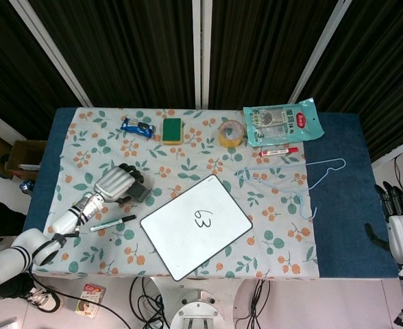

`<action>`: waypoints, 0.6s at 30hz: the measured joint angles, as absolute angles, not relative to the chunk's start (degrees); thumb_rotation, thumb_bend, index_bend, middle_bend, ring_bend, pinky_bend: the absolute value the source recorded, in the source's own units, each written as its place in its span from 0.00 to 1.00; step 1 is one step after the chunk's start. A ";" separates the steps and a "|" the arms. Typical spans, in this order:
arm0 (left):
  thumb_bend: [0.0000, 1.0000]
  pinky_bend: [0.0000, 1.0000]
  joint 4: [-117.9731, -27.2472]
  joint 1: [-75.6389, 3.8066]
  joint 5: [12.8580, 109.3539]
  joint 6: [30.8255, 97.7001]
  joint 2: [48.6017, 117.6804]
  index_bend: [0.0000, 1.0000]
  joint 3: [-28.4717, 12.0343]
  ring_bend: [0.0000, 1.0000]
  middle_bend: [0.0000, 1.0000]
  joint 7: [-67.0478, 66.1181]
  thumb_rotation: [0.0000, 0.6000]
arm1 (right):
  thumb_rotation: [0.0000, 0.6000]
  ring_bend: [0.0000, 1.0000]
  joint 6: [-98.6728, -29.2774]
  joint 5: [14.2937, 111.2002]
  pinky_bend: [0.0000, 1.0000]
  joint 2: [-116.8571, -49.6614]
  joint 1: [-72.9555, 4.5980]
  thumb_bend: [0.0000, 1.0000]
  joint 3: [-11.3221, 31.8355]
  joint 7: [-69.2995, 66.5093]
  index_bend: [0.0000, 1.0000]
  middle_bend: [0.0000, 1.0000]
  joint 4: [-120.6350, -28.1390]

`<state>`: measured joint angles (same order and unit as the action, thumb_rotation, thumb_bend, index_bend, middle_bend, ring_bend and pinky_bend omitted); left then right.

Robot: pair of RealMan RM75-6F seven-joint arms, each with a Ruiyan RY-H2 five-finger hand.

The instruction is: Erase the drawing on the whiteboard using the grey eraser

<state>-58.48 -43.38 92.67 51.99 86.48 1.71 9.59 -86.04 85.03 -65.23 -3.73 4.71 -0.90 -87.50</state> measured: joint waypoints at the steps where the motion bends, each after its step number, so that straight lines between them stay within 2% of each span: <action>1: 0.25 0.28 -58.38 -43.37 92.63 52.05 86.52 0.36 1.76 0.24 0.33 9.67 1.00 | 1.00 0.00 -86.02 85.01 0.00 -65.21 -3.75 0.24 4.72 -0.83 0.00 0.00 -87.55; 18: 0.28 0.38 -55.78 -42.63 91.54 54.81 88.64 0.47 1.45 0.33 0.44 13.41 1.00 | 1.00 0.00 -85.21 84.91 0.00 -65.36 -4.18 0.24 4.71 0.04 0.00 0.00 -88.03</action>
